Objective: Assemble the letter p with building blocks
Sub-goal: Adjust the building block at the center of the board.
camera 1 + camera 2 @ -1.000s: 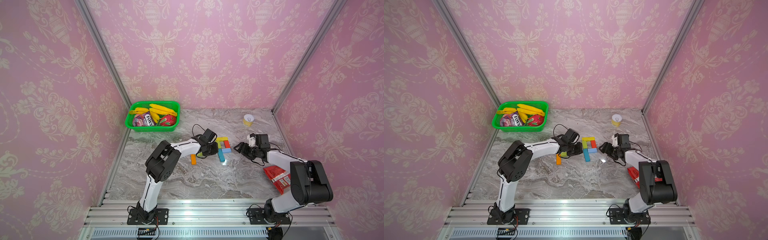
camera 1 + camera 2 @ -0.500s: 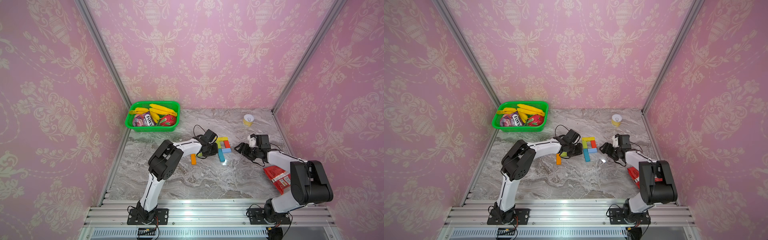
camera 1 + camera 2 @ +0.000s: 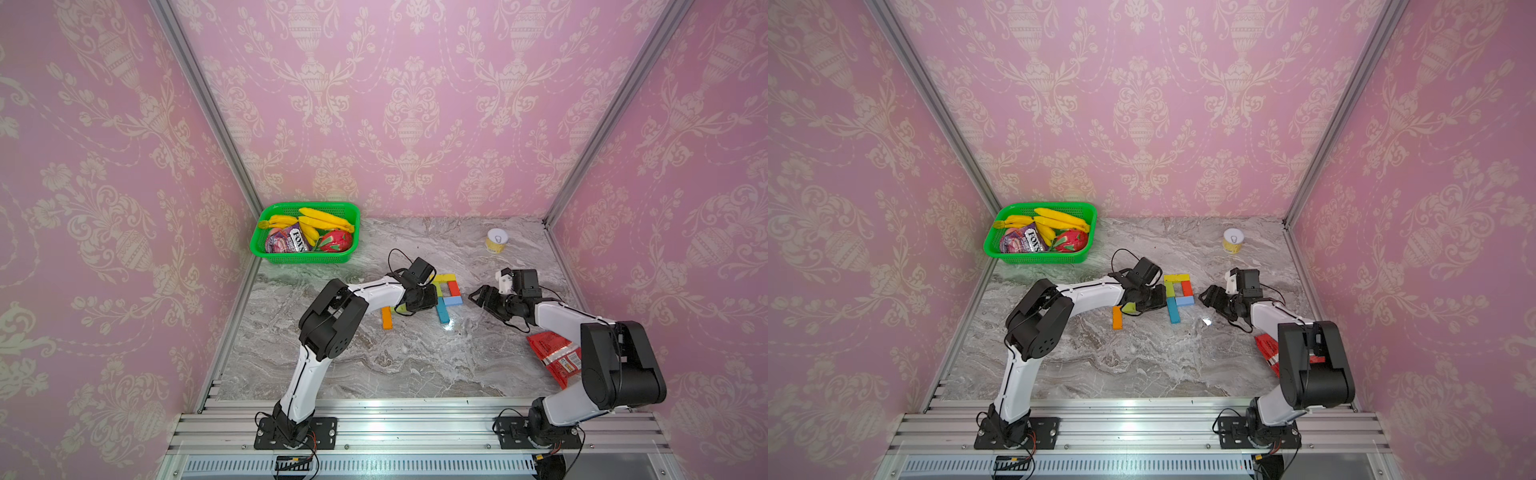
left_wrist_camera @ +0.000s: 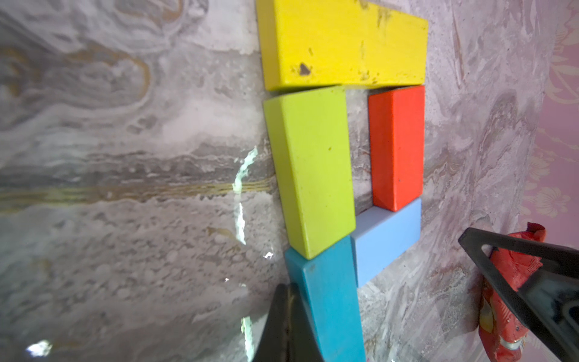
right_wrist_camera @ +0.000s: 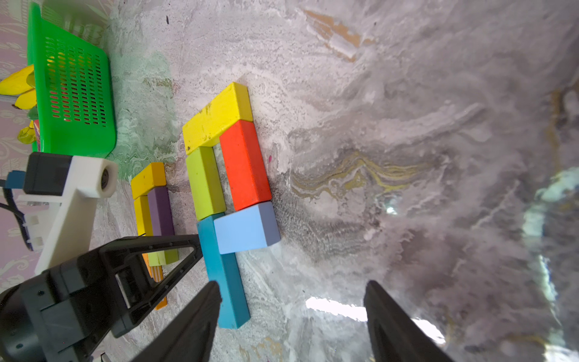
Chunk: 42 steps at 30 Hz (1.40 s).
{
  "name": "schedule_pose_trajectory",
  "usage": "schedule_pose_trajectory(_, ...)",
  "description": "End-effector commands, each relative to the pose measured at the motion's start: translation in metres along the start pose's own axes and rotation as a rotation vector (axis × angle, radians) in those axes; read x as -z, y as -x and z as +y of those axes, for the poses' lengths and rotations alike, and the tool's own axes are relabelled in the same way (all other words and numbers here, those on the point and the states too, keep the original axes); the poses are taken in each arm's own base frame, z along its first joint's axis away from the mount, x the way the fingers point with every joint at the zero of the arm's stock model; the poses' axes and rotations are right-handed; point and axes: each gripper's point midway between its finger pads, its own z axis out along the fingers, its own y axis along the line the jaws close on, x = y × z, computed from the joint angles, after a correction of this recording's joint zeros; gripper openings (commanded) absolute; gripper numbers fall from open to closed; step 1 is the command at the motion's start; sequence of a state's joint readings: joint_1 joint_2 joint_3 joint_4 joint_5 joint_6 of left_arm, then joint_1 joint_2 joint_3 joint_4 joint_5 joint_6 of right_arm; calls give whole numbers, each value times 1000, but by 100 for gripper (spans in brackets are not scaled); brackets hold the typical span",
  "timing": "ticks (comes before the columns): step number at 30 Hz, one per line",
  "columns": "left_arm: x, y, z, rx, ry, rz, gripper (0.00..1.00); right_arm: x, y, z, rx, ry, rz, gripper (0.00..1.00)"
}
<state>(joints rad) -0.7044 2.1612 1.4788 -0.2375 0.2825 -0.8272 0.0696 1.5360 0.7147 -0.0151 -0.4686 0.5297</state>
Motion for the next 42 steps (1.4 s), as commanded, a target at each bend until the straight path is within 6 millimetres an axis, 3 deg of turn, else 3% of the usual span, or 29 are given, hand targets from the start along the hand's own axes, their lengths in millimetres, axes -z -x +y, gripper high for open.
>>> schedule_pose_trajectory(1, -8, -6, 8, -5, 39, 22, 0, -1, -9, -7, 1, -9, 31, 76)
schedule_pose_trajectory(15, -8, -3, 8, -6, 46, 14, 0, -1, -10, -9, -5, -10, 38, 76)
schedule_pose_trajectory(20, 8, 5, 9, -38, 82, -33, 0, 1, -9, -7, 0, -7, 33, 76)
schedule_pose_trajectory(23, 41, 20, -3, -98, 79, -136, 0, 8, -3, 0, 19, 8, -5, 77)
schedule_pose_trajectory(26, 95, 38, -30, -205, 32, -279, 0, 25, 10, 13, 68, 30, -89, 78)
schedule_pose_trajectory(27, 117, 43, -37, -246, 32, -336, 6, 34, 16, 20, 100, 40, -130, 82)
schedule_pose_trajectory(28, 140, 47, -41, -282, 40, -392, 16, 44, 23, 26, 132, 39, -173, 96)
schedule_pose_trajectory(29, 159, 52, -40, -310, 64, -445, 26, 53, 29, 30, 158, 25, -208, 100)
schedule_pose_trajectory(30, 182, 57, -35, -336, 105, -506, 40, 62, 36, 34, 191, 11, -242, 100)
schedule_pose_trajectory(31, 202, 62, -29, -368, 144, -558, 70, 72, 43, 37, 223, -15, -273, 100)
schedule_pose_trajectory(32, 218, 66, -21, -390, 176, -596, 90, 79, 50, 39, 250, -40, -294, 100)
schedule_pose_trajectory(33, 235, 71, -11, -406, 214, -629, 99, 86, 58, 39, 271, -81, -309, 100)
schedule_pose_trajectory(35, 261, 81, 25, -397, 300, -675, 99, 96, 72, 38, 307, -150, -340, 100)
schedule_pose_trajectory(39, 315, 100, 126, -245, 427, -794, 99, 114, 105, 21, 321, -336, -443, 100)
schedule_pose_trajectory(42, 354, 97, 192, -149, 527, -932, 99, 115, 120, 7, 336, -410, -525, 100)
